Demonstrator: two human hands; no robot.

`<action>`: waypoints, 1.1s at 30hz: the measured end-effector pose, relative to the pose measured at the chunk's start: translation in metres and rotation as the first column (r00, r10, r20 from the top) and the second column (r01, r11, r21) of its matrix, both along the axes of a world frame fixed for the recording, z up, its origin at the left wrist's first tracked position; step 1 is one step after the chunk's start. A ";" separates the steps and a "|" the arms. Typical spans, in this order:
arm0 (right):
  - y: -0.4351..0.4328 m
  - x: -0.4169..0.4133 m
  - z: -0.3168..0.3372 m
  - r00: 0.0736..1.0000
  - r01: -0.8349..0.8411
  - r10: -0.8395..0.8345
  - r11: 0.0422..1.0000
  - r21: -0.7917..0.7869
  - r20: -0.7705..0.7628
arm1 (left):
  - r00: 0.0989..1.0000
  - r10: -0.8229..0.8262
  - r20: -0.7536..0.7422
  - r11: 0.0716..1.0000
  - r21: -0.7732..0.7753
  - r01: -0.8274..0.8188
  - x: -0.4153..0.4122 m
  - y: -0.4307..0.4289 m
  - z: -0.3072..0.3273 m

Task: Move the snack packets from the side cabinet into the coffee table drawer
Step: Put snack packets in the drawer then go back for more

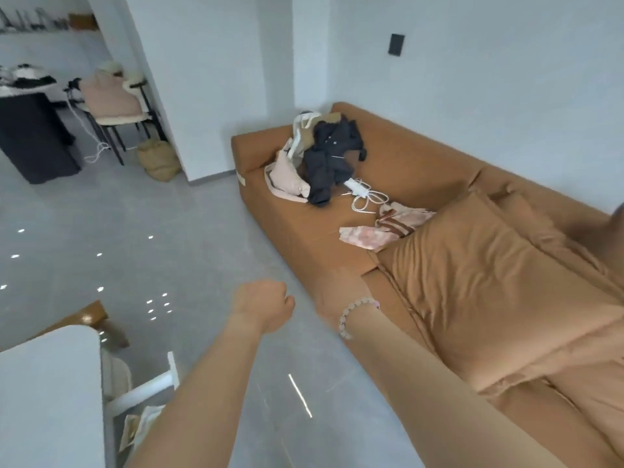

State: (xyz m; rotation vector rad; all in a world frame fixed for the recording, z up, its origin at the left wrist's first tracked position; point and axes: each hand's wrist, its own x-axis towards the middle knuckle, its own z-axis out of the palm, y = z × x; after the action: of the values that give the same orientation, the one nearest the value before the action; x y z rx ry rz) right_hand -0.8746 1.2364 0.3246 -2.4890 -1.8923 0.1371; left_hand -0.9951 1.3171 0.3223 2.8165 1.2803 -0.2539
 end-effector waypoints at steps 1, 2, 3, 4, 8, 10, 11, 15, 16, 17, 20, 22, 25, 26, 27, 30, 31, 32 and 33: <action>-0.015 0.020 0.001 0.999 0.053 -0.053 0.999 0.010 -0.008 | 0.999 -0.036 0.016 0.999 0.014 0.036 0.022 -0.007 0.003; -0.031 0.040 0.001 0.995 0.102 -0.102 0.995 0.004 -0.013 | 0.997 -0.077 0.023 0.997 0.021 0.076 0.045 -0.018 0.006; -0.054 0.064 0.002 0.986 0.165 -0.165 0.986 -0.013 -0.019 | 0.991 -0.128 0.028 0.992 0.023 0.127 0.074 -0.035 0.009; -0.066 0.078 0.002 0.978 0.204 -0.205 0.978 -0.029 -0.027 | 0.987 -0.156 0.029 0.988 0.023 0.155 0.090 -0.046 0.010; -0.147 0.148 0.008 0.893 0.437 -0.443 0.895 -0.083 -0.075 | 0.934 -0.352 0.057 0.936 0.028 0.351 0.176 -0.116 0.013; -0.192 0.175 0.010 0.841 0.528 -0.534 0.845 -0.086 -0.085 | 0.895 -0.437 0.093 0.899 0.023 0.437 0.215 -0.149 0.013; -0.214 0.187 0.010 0.815 0.566 -0.573 0.819 -0.090 -0.087 | 0.871 -0.480 0.103 0.877 0.022 0.480 0.233 -0.166 0.014; -0.301 0.230 0.013 0.692 0.714 -0.718 0.696 -0.078 -0.073 | 0.767 -0.622 0.161 0.781 0.046 0.623 0.297 -0.238 0.014; -0.321 0.239 0.014 0.657 0.748 -0.751 0.660 -0.070 -0.070 | 0.740 -0.647 0.184 0.760 0.068 0.647 0.311 -0.257 0.015; -0.342 0.247 0.015 0.618 0.781 -0.783 0.621 -0.059 -0.067 | 0.709 -0.674 0.209 0.735 0.094 0.671 0.324 -0.276 0.014; -0.397 0.264 0.017 0.494 0.868 -0.868 0.496 -0.037 -0.051 | 0.594 -0.762 0.258 0.639 0.153 0.754 0.351 -0.333 0.015; -0.429 0.267 0.015 0.425 0.904 -0.904 0.427 -0.038 -0.040 | 0.519 -0.812 0.266 0.567 0.156 0.808 0.362 -0.368 0.013; -0.471 0.270 0.010 0.337 0.941 -0.941 0.338 -0.030 -0.030 | 0.419 -0.862 0.287 0.474 0.162 0.866 0.381 -0.408 0.010; -0.484 0.271 0.009 0.299 0.954 -0.954 0.299 -0.024 -0.027 | 0.384 -0.877 0.287 0.441 0.166 0.882 0.389 -0.421 0.009; -0.497 0.270 0.008 0.258 0.966 -0.966 0.258 -0.018 -0.022 | 0.348 -0.894 0.281 0.402 0.168 0.900 0.397 -0.433 0.007; -0.534 0.268 0.004 0.142 0.990 -0.990 0.142 -0.014 -0.007 | 0.248 -0.930 0.272 0.292 0.136 0.947 0.418 -0.473 -0.005; -0.546 0.268 0.003 0.097 0.995 -0.995 0.097 -0.015 -0.009 | 0.226 -0.935 0.275 0.263 0.109 0.958 0.424 -0.488 -0.008; -0.559 0.267 0.003 0.046 0.999 -0.999 0.046 -0.018 -0.013 | 0.200 -0.939 0.281 0.230 0.079 0.970 0.429 -0.504 -0.010; -0.570 0.266 0.004 -0.002 1.000 -1.000 -0.002 -0.016 -0.015 | 0.164 -0.944 0.285 0.187 0.057 0.981 0.433 -0.521 -0.011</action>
State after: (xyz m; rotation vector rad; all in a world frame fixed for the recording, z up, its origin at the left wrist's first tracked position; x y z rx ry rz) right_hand -0.6089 0.6660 0.3286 -3.0279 0.4162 0.1089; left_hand -0.5619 0.7964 0.3113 2.8712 -0.8068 0.0423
